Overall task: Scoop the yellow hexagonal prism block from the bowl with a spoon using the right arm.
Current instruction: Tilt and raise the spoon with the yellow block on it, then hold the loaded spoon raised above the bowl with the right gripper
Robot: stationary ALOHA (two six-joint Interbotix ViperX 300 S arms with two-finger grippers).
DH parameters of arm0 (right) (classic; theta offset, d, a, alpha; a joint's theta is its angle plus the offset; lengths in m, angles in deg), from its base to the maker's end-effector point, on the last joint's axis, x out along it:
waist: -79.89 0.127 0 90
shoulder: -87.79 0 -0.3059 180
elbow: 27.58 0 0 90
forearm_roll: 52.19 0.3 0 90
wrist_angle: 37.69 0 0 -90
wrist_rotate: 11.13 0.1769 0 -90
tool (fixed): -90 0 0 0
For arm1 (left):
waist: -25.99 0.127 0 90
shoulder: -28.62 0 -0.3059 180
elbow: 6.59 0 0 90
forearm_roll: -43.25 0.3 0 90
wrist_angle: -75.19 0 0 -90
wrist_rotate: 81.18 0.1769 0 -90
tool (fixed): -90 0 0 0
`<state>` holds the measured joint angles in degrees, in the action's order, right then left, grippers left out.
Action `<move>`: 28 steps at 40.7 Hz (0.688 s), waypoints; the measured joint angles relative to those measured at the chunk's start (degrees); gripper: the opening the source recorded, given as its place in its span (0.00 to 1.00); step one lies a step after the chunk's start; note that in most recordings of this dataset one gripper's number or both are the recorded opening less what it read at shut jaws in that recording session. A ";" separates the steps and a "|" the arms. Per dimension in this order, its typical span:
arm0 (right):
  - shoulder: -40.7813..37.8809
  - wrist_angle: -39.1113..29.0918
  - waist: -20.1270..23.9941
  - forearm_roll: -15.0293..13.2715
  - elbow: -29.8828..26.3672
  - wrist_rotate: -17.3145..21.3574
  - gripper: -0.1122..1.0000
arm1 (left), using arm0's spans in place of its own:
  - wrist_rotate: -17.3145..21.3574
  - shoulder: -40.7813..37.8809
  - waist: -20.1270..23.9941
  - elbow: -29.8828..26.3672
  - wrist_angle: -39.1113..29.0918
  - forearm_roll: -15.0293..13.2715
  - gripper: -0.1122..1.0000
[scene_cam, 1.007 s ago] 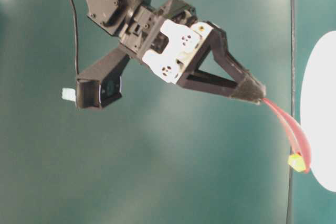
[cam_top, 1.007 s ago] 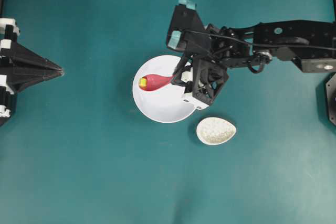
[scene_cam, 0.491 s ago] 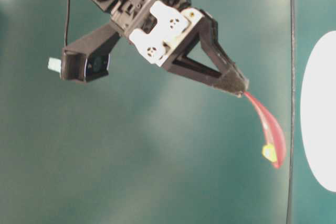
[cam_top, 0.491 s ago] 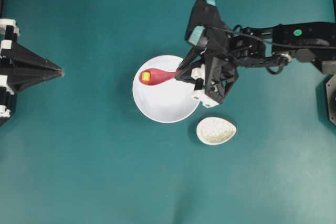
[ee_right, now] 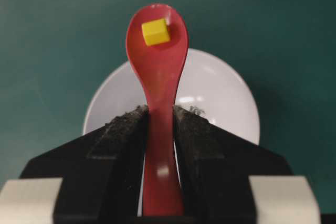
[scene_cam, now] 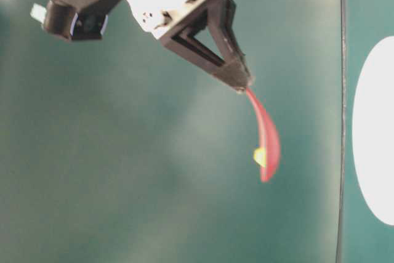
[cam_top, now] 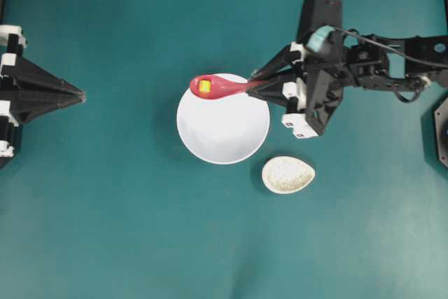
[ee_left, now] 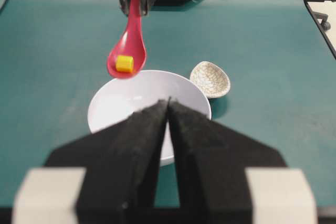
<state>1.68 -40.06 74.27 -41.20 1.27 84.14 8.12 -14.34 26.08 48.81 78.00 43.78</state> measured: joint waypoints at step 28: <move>3.08 6.50 0.70 -0.09 4.57 -0.18 0.31 | 0.00 0.00 0.00 0.00 -0.09 0.09 0.20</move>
<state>4.76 -33.56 74.97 -41.29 5.84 83.97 8.12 -14.34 26.08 48.81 77.91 43.87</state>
